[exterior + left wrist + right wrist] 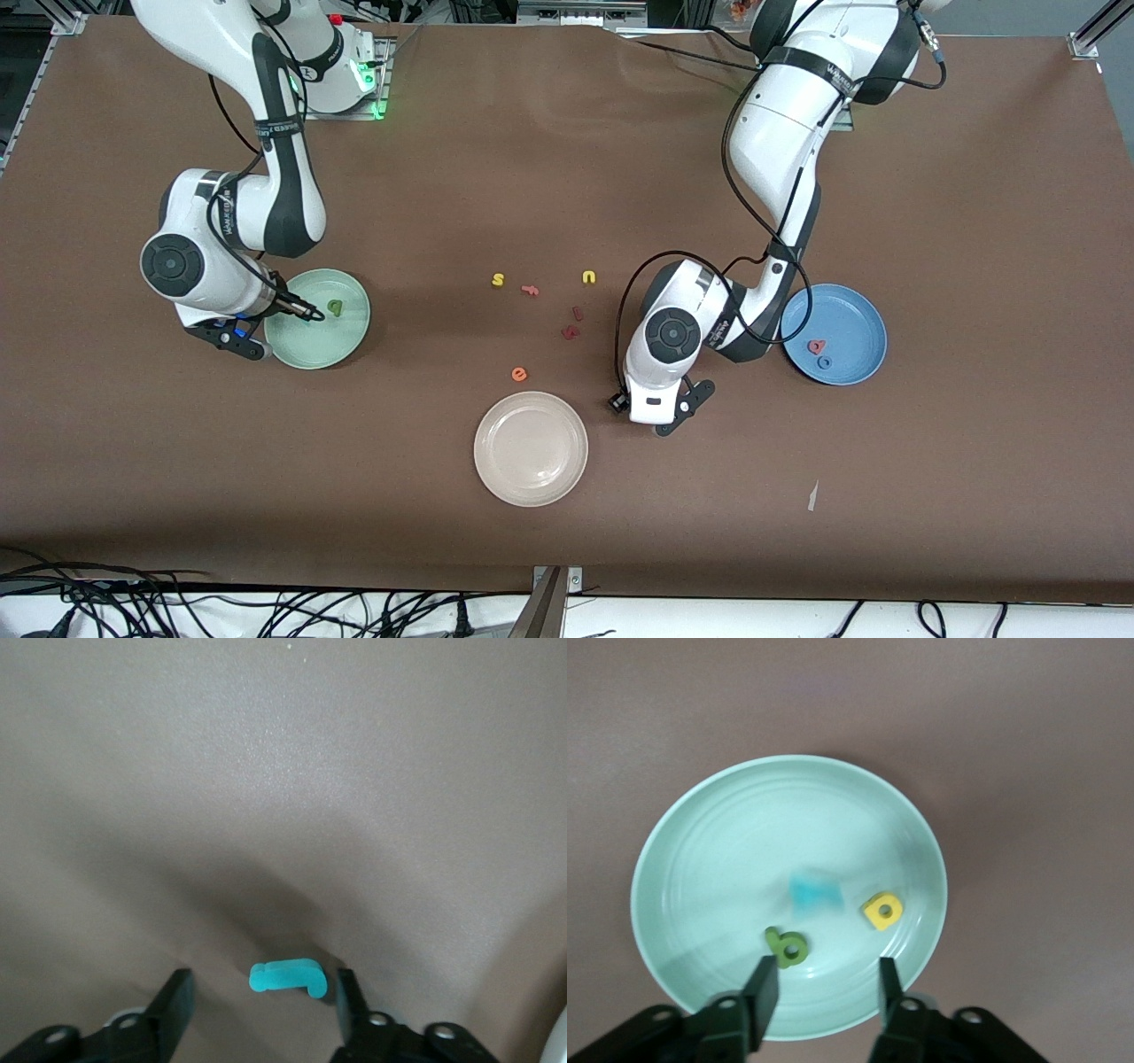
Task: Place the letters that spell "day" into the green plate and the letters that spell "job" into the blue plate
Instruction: 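Drop the y on the green plate while the left gripper lifts the r, then retract the right arm while the left gripper carries r to the blue plate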
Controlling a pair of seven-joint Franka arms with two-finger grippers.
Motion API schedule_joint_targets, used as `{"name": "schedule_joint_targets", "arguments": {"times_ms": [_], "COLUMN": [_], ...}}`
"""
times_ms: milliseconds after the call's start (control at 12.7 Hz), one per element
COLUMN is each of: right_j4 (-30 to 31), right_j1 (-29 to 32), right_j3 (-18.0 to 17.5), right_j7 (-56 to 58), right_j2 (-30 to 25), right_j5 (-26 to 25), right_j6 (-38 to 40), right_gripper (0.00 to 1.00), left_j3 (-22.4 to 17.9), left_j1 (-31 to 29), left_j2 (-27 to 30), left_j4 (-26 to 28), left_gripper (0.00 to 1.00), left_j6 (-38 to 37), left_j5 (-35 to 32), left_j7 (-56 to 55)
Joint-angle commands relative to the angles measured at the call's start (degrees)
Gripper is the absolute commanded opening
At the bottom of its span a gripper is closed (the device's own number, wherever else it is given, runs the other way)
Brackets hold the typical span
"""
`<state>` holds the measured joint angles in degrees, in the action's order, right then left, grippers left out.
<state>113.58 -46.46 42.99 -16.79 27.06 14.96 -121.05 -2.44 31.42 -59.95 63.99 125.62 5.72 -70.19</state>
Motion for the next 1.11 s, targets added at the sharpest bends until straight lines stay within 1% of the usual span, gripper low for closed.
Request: {"name": "schedule_joint_targets", "arguments": {"times_ms": [0,158,316,474,632,711,789,868,947,1026], "right_j4": [-1.25,-4.66,-11.24,-18.71,-24.60,-28.98,-33.29,-38.82,-40.18,-38.36], "right_j1": [-0.12,-0.21,-0.21,-0.13,-0.12,-0.21,-0.21,-0.04,0.05,0.49], "right_j3": [-0.10,-0.10,-0.10,-0.01,1.64,2.44,2.97,2.54,2.27,1.84], "right_j7": [1.77,2.29,2.47,2.82,4.74,7.54,9.48,9.93,10.98,13.69], "right_j2": [-0.07,-0.86,-1.31,-1.31,-1.92,-2.36,-2.62,-3.84,-4.73,-6.56], "right_j5": [0.86,0.77,0.69,0.34,0.33,0.51,0.68,0.42,-0.19,-0.89], "right_j6": [-0.24,0.72,6.05,14.13,21.25,25.90,32.99,36.72,37.80,38.51], "right_gripper": [1.00,1.00,1.00,1.00,1.00,1.00,1.00,1.00,1.00,1.00], "left_j3": [-1.17,-1.17,-1.17,-1.25,-1.25,-1.25,-1.25,-1.25,-1.25,-1.25], "left_j1": [0.83,0.75,0.75,0.66,0.66,0.57,0.57,0.57,0.57,0.57], "left_j2": [-1.22,-1.22,-1.22,-1.22,-1.22,-1.22,-1.22,-1.22,-1.22,-1.22], "left_j4": [-2.21,-2.21,-2.21,-2.21,-2.12,-2.12,-2.12,-2.03,-1.86,-1.86], "left_gripper": [0.60,0.55,0.52,0.50,0.48,0.46,0.45,0.43,0.42,0.42], "left_j6": [-0.37,-0.37,-0.37,-0.28,-0.28,-0.28,-0.28,-0.28,-0.28,-0.28], "left_j5": [0.78,0.78,0.78,0.78,0.69,0.69,0.69,0.69,0.69,0.69], "left_j7": [-0.30,-0.04,0.14,0.31,0.31,0.40,0.66,1.62,1.81,1.90]}}
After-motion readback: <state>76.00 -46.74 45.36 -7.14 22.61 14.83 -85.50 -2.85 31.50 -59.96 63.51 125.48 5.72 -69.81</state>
